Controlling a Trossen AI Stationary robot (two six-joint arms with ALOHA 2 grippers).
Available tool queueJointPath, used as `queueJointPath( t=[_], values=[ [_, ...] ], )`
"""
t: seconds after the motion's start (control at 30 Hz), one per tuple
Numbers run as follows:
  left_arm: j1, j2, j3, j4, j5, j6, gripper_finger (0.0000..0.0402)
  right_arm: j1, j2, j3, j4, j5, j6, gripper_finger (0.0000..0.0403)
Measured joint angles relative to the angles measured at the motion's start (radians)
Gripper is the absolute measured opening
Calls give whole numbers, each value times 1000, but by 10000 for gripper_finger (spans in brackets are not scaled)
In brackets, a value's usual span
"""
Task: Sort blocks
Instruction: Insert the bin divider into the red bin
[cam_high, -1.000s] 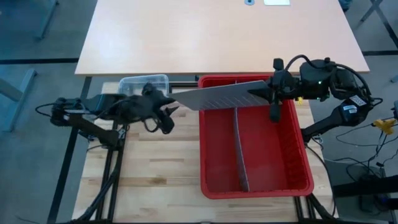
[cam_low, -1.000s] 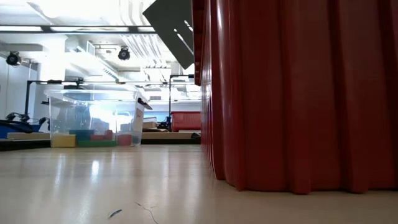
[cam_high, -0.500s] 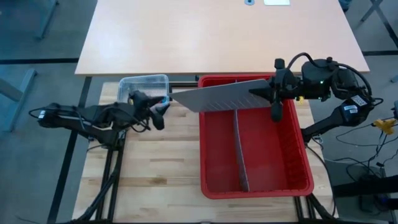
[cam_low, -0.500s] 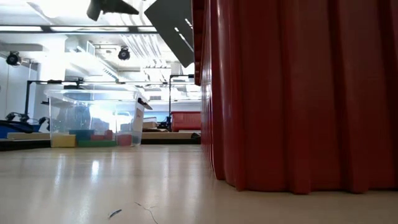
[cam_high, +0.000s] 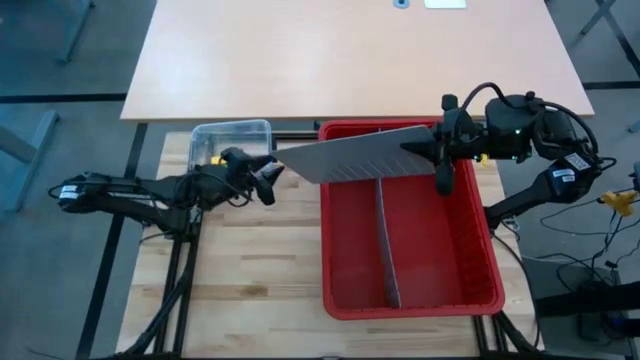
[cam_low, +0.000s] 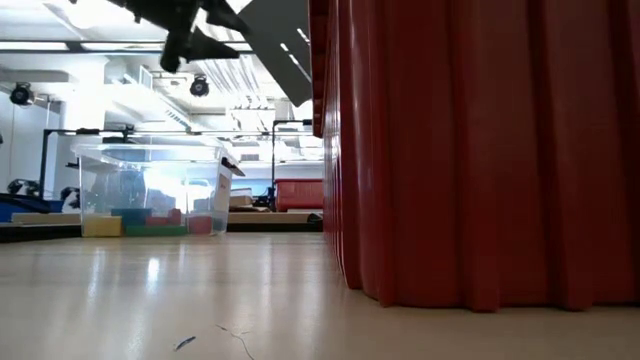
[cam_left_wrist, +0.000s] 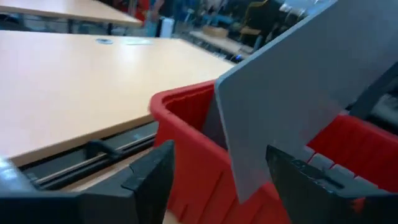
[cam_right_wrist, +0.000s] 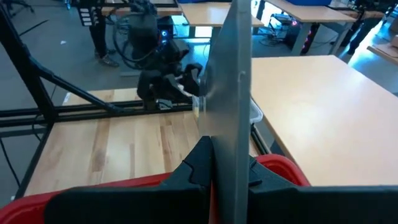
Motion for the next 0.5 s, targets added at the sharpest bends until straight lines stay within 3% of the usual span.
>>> queueJointPath(
  t=[0.23,0.5],
  values=[
    [92,7,-87,302,203,16,201,0,0,0,0,-5,25,0],
    [133,57,-35,329,420,15,198,0,0,0,0,-8,41,0]
  ],
)
